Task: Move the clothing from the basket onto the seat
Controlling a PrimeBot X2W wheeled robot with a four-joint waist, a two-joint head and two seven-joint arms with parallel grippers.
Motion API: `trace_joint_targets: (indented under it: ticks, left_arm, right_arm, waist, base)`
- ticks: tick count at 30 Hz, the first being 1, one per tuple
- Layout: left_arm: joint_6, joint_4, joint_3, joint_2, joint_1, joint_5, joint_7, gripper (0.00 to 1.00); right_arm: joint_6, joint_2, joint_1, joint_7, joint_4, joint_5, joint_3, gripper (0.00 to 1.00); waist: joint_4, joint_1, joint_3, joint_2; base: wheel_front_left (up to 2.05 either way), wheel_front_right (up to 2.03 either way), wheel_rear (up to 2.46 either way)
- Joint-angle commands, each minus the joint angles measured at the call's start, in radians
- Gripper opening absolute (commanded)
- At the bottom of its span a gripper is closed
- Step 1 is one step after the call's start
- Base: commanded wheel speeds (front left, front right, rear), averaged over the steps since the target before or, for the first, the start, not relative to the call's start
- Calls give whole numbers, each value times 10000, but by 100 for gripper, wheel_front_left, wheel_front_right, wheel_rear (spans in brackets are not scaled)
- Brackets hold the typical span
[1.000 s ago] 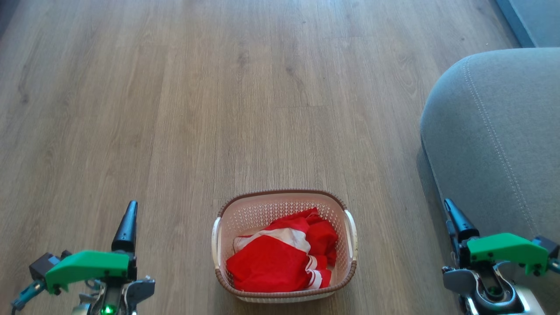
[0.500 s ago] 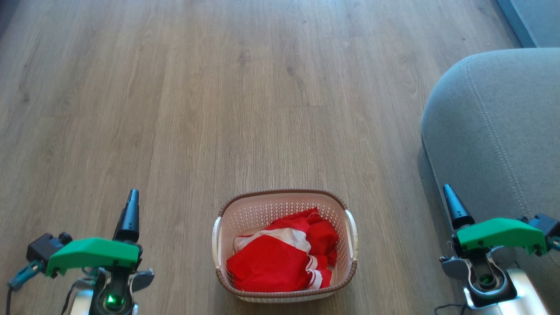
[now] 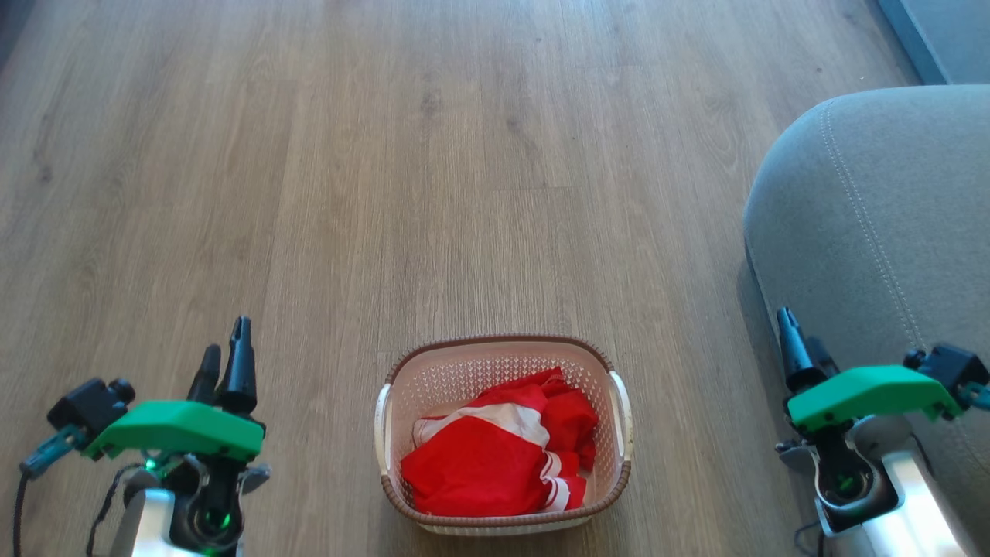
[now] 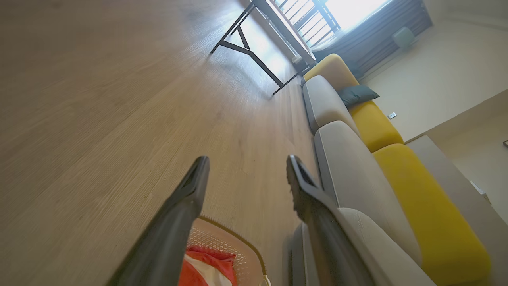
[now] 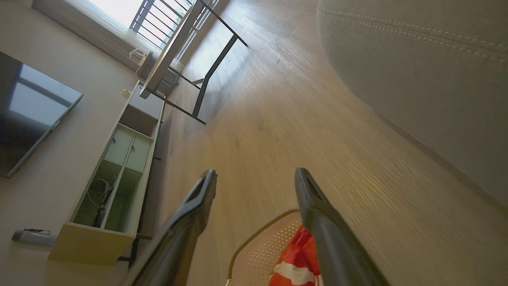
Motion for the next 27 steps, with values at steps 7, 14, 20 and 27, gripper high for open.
trace_joint_targets:
  ticks: [7, 14, 20, 27]
  left_arm:
    - [-44, -163, 42, 308, -854, 1494, -328, 100]
    - [-49, -27, -48, 360, -1086, 2674, -535, 100]
    - [-43, 118, -67, 390, -1260, 3604, -712, 100]
    - [-41, 368, -98, 409, -1445, 4575, -920, 100]
  right_arm:
    - [14, -301, -897, -360, -114, -1249, 405, 100]
    - [15, -418, -1193, -565, 89, -2250, 738, 100]
    - [16, -551, -1426, -740, 292, -3139, 1082, 100]
    - [17, -728, -1729, -945, 577, -4080, 1638, 100]
  waist:
    - [11, 0, 33, 0]
    - [11, 0, 37, 0]
    - [3, 0, 40, 0]
    - [-1, 0, 65, 0]
  base:
    - [0, 0, 0]
    - [0, 0, 0]
    - [0, 0, 0]
    - [0, 0, 0]
